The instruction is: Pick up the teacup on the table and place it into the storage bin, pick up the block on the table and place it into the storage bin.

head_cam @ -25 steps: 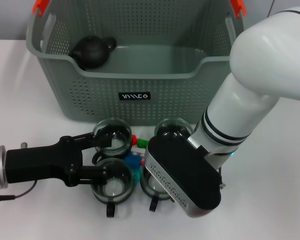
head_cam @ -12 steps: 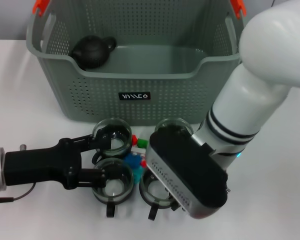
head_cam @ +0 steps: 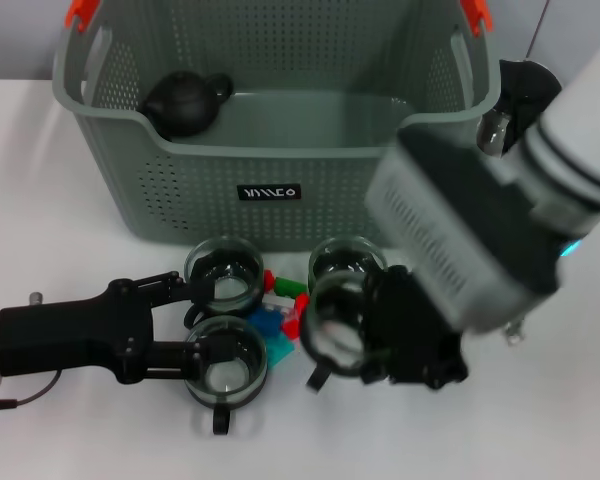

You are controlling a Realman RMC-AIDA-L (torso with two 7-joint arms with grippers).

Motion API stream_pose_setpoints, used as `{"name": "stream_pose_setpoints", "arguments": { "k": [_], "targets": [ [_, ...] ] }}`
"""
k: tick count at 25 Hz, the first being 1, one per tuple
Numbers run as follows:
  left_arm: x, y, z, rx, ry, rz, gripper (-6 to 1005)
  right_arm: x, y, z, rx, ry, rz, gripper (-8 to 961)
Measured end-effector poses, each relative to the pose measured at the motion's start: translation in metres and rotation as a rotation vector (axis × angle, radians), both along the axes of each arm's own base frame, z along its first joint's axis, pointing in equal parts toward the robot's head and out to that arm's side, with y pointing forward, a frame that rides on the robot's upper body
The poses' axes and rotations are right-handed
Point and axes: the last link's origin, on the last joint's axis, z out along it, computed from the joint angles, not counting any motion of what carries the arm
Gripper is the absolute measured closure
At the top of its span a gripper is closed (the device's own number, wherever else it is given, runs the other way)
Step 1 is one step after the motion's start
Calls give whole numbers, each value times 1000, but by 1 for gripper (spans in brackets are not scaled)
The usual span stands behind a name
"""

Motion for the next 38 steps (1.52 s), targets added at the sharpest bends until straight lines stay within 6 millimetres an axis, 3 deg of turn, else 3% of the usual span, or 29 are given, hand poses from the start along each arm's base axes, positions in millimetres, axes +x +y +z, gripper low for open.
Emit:
{"name": "stream_pose_setpoints", "arguments": {
  "k": [8,12,16,21,27,38],
  "targets": [
    [-1,0,2,3,16,-12,67,-27,16,67,79,184,-95,897],
    [-1,0,2,7,18,-20,66,-38,40,90,198,305,-140,897],
    [0,-1,0,9,20,-34,66,-44,74,99,366,427,-250,897],
    [1,-1,-1,7,22,-42,66,-48,113,89,531,465,-417,898],
    [4,1,-2,9,22,-67,66,-45,150,67,691,393,-574,898],
    [6,0,-3,12,30,-106,67,-29,168,44,829,266,-685,899]
  ]
}}
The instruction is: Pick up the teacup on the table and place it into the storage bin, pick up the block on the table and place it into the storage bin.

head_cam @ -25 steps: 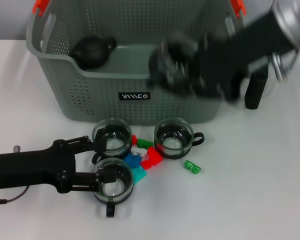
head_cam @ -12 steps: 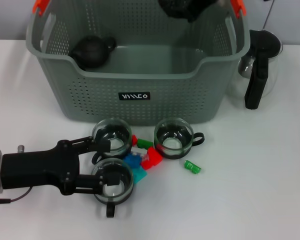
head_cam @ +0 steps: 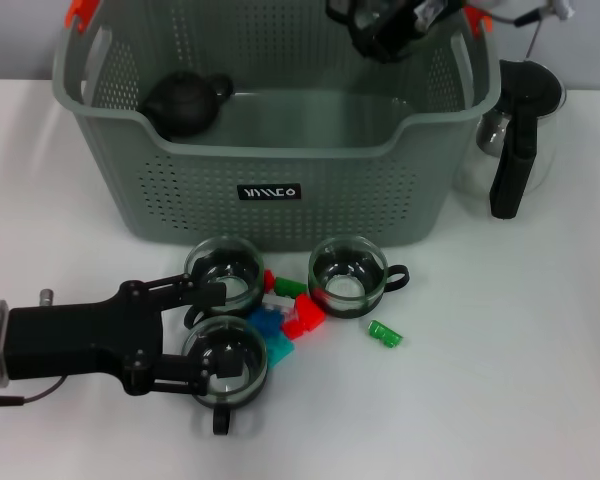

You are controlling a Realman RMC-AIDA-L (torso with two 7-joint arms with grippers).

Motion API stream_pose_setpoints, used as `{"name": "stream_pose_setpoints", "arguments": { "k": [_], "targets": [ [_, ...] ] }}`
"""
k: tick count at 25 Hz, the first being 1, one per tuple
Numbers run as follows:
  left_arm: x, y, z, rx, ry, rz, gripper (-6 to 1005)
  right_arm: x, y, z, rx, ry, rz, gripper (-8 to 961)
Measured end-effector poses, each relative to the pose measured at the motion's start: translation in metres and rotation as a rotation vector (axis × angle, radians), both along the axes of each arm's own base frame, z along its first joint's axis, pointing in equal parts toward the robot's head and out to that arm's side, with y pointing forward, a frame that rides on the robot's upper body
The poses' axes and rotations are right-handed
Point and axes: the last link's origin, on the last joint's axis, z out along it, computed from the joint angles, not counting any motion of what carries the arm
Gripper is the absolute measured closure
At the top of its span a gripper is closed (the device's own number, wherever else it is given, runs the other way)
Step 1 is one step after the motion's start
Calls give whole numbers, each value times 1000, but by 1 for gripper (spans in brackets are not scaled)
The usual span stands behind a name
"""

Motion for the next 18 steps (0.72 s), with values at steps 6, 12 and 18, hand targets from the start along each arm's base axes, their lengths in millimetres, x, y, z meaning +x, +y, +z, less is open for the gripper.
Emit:
{"name": "stream_pose_setpoints", "arguments": {
  "k": [6,12,18],
  "targets": [
    [0,1,-1,7,4,-4,66,13,5,-12,20,-11,-22,900],
    [0,1,-2,11,5,-5,67,17,6,-21,34,-35,-8,900],
    [0,1,-2,13,6,-4,67,18,4,-29,27,-57,5,893]
  ]
}}
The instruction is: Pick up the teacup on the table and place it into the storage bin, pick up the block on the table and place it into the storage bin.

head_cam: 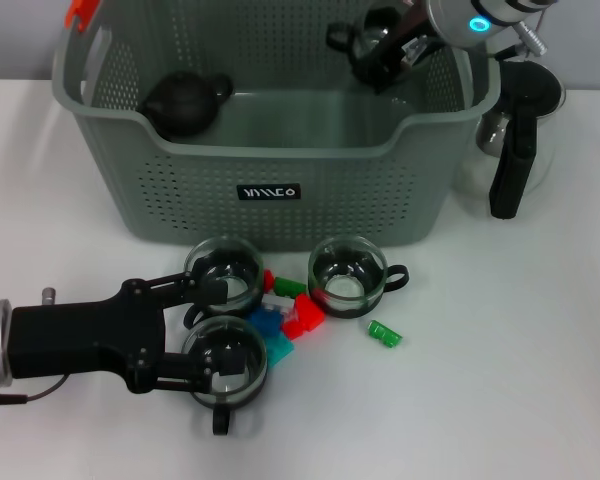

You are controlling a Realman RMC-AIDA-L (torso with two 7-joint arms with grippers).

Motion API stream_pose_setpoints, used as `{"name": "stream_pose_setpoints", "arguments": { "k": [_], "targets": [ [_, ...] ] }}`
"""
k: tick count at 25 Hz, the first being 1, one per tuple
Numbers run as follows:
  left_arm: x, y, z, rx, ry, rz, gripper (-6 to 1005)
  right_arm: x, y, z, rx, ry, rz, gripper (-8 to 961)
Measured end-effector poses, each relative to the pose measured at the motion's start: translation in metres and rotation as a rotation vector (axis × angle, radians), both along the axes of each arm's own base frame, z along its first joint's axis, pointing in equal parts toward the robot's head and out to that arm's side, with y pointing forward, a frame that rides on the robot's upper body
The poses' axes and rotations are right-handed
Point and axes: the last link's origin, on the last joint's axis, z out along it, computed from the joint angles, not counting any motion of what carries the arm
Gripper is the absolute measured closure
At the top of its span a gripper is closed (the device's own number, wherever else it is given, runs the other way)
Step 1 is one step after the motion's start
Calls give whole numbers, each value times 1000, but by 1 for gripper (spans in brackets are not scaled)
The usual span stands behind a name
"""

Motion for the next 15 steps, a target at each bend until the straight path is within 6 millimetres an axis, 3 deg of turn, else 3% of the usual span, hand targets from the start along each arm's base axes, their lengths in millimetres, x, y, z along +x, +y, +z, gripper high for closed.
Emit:
{"name": "stream_pose_setpoints", "arguments": {
  "k": [15],
  "targets": [
    [-1,-2,-2,4,-6,3,66,-2,-4,-7,-6,-16,20,873]
  ]
}}
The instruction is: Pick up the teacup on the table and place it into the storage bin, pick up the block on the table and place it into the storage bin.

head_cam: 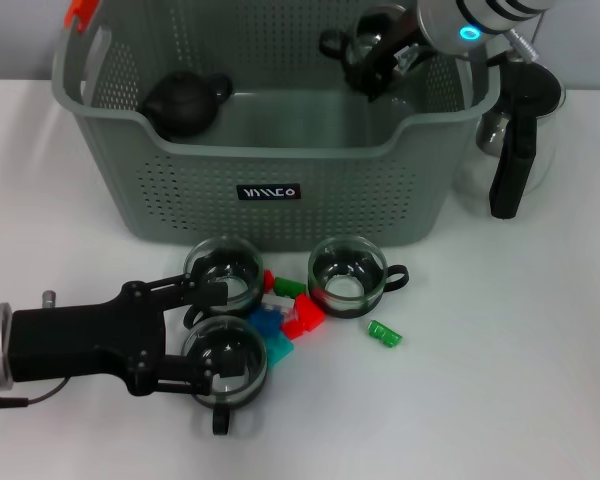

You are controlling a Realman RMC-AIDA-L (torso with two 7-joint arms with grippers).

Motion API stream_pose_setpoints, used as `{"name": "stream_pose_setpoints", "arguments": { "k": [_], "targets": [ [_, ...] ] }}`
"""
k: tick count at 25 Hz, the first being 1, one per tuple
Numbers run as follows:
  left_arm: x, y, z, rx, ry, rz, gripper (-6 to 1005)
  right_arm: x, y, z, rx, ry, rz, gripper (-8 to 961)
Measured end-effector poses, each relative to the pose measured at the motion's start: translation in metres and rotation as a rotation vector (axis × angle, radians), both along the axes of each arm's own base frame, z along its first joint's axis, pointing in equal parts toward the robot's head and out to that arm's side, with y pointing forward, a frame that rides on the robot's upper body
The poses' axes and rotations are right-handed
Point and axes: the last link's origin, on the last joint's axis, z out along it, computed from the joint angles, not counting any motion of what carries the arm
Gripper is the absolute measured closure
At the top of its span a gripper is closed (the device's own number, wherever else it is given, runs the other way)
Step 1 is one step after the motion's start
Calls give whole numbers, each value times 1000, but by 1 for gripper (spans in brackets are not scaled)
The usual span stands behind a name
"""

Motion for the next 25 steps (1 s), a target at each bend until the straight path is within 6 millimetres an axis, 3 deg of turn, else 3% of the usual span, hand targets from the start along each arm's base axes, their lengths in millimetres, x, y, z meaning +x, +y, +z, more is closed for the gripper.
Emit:
{"name": "stream_pose_setpoints", "arguments": {
  "k": [7,13,16,21,25],
  "targets": [
    [-2,-2,0,0,0,7,66,-10,-1,4,-1,13,24,863],
    [-2,-3,0,1,-1,10,66,-13,-3,10,15,33,40,679],
    [-3,-3,0,1,-1,11,66,-16,-3,14,24,44,50,426],
    [-3,-3,0,1,-1,11,66,-26,-4,28,54,125,81,280],
    [-3,-3,0,0,-1,13,67,-34,-14,48,50,241,125,283]
  ]
}}
